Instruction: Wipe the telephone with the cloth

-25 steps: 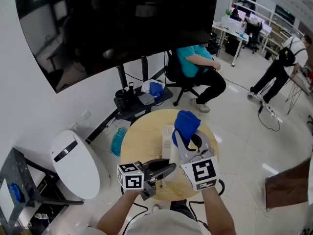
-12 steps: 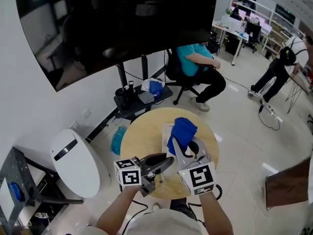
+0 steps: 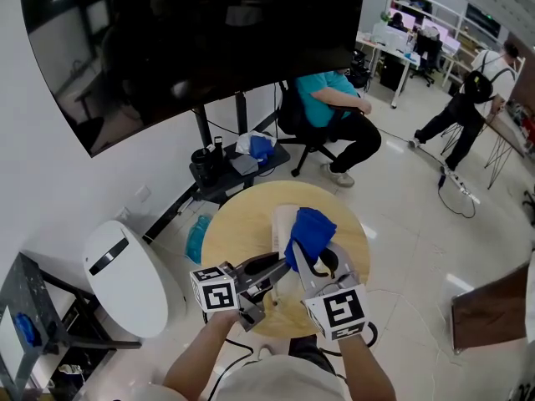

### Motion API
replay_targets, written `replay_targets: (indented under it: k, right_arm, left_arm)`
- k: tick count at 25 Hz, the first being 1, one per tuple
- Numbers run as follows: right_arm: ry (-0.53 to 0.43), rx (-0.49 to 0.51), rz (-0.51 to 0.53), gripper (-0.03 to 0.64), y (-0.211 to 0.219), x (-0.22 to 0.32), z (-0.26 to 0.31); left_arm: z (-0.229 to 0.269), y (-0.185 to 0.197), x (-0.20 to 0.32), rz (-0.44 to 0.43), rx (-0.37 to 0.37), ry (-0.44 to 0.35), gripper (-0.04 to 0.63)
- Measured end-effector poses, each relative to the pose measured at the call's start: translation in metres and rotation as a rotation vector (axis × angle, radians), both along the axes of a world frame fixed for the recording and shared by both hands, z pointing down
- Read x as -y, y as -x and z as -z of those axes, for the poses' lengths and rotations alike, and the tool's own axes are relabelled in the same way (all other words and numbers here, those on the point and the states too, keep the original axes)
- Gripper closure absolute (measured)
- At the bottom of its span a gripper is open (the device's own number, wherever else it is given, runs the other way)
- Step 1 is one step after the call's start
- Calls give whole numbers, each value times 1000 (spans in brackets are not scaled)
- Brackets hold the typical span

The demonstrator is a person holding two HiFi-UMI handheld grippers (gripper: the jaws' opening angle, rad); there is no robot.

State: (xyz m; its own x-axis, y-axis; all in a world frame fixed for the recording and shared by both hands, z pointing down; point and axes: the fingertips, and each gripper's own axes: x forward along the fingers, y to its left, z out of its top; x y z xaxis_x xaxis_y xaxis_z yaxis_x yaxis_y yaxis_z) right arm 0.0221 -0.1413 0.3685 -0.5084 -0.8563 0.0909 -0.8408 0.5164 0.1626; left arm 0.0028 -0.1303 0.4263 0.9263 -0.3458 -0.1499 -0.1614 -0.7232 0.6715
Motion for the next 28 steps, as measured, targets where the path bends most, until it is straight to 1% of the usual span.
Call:
replay_targets:
  k: [8, 18, 28]
  right_arm:
    - [26, 9, -4, 555, 2, -14, -13]
    - [67, 7, 26, 556, 13, -29, -31]
    - [127, 21, 45, 555, 24, -44, -55]
  left_arm:
    - [4, 8, 11, 41, -27, 5, 515]
    - [8, 17, 21, 73, -31, 17, 515]
    - [9, 22, 30, 100, -14, 16, 515]
